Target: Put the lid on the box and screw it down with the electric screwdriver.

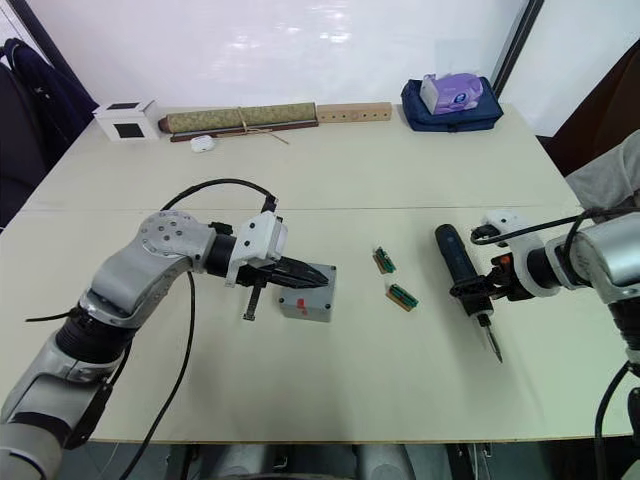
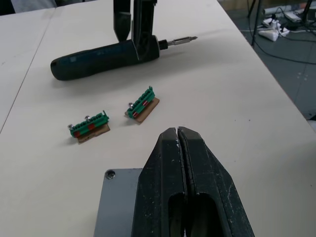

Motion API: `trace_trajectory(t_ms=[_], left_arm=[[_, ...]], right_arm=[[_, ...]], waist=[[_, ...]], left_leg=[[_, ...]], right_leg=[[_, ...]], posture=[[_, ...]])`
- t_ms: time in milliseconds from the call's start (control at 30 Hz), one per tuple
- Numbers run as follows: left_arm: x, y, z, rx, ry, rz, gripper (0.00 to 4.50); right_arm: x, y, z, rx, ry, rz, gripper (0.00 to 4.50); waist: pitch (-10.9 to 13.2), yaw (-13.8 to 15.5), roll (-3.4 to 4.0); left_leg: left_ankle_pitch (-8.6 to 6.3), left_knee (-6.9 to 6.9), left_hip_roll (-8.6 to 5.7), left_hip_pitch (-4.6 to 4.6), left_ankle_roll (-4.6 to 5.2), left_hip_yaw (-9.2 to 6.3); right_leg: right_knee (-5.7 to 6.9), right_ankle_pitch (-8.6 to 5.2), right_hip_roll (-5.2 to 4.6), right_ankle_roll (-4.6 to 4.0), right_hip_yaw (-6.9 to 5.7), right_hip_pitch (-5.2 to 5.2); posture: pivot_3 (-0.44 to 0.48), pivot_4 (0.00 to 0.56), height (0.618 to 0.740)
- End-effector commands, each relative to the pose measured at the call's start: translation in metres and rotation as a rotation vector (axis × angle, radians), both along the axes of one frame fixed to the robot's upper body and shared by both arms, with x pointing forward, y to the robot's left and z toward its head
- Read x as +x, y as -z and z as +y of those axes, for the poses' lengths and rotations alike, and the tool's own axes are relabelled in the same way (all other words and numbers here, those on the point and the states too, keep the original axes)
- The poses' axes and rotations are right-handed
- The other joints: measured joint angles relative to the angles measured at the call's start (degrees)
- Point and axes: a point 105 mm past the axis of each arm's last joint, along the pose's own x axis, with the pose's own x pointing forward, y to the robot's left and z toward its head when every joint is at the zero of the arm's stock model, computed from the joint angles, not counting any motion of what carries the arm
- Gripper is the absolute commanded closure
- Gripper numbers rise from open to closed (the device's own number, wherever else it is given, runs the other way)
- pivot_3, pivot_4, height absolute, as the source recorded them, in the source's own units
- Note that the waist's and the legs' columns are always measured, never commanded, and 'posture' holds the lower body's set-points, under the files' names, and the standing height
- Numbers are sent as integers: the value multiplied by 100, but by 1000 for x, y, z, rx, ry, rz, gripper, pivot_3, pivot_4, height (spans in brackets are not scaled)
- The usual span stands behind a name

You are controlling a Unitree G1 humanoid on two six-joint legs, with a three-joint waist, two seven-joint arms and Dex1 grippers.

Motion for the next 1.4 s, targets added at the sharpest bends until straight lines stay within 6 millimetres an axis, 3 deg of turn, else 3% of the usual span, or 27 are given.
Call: trace_trajectory(t_ms=[33,133,233,267,433,700,733,800,833,867,900,967,1033,1133,1233,1400], left_arm=[[-1,-8,0,-5,0,-43,4500],[0,-7,0,-8,-13,-39,4500],[1,-8,-1,-37,-44,-27,4500],[0,-8,-1,-38,-48,-25,4500],[4,-7,4,-5,-61,-47,4500],[15,-11,17,1,-125,-55,4500],[17,-11,20,2,-138,-53,4500],[27,-12,29,-7,-192,-42,4500],[36,-16,34,-14,-236,-68,4500],[41,-19,38,-19,-264,-89,4500],[47,-26,41,-53,-299,-98,4500],[44,-29,42,-84,-312,-37,4500],[39,-26,45,-83,-309,11,4500],[40,-17,47,-61,-319,42,4500],[40,-7,43,-50,-314,68,4500],[32,16,38,5,-263,81,4500]], right_arm=[[5,0,-4,-52,-24,-9,26],[6,5,-2,-67,-49,9,26],[-1,18,6,-94,-153,35,731],[-2,22,7,-100,-165,44,1146],[2,24,9,-90,-168,27,2674],[36,-9,1,-85,-37,-209,2693],[41,-16,4,-71,-35,-251,2693],[59,-54,15,26,-43,-502,2693],[71,-95,29,161,-27,-763,2693],[73,-123,33,260,12,-938,2693],[68,-146,38,343,55,-1096,2693],[46,-174,52,544,184,-1300,2693],[29,-186,63,685,246,-1398,2693],[4,-178,109,896,128,-1382,2693],[-2,-153,146,884,29,-1309,2693],[-1,-125,173,795,-50,-1280,2693]], waist=[[0,2,0],[0,1,0],[-1,-1,-1],[-1,-2,-1],[-5,-14,-8],[-9,-72,-18],[-9,-79,-18],[-5,-117,-14],[-1,-135,-7],[0,-168,-7],[2,-172,-3],[2,-143,-2],[-3,-105,3],[-9,-41,-5],[-7,-18,-2],[-7,-33,-2]], left_leg=[[0,0,0,0,0,0],[0,0,0,0,0,0],[0,2,1,1,0,-2],[0,3,1,1,0,-3],[0,3,4,4,0,-5],[1,9,7,14,-2,-2],[2,9,7,14,-3,-1],[2,10,6,13,-4,-2],[2,10,5,10,-4,-1],[3,9,3,6,-5,3],[4,10,3,1,-7,5],[10,-1,3,-16,-17,-2],[18,-3,16,-62,-31,-20],[47,-2,16,-89,-81,-29],[34,9,0,-86,-59,-19],[37,19,-21,-62,-61,-4]], right_leg=[[0,0,0,0,-1,0],[0,0,0,0,-2,0],[0,0,1,0,-3,3],[0,0,1,0,-4,3],[1,0,6,0,-8,7],[3,1,6,-1,-8,16],[6,2,6,-1,-7,15],[9,2,6,-1,-6,13],[13,2,5,-1,-5,8],[21,2,2,0,-1,-1],[32,2,3,1,4,-13],[56,0,7,-1,7,-44],[85,-5,12,-8,-6,-92],[84,-7,-2,-12,-18,-105],[82,1,-17,0,-11,-97],[84,6,-12,6,-4,-83]], posture=[[0,150,740],[0,150,740],[0,150,740],[0,150,740],[0,150,740],[0,150,740],[0,150,740],[0,150,740],[0,150,740],[0,150,740],[0,150,740],[0,150,740],[0,150,740],[0,150,740],[0,150,740],[0,150,740]])
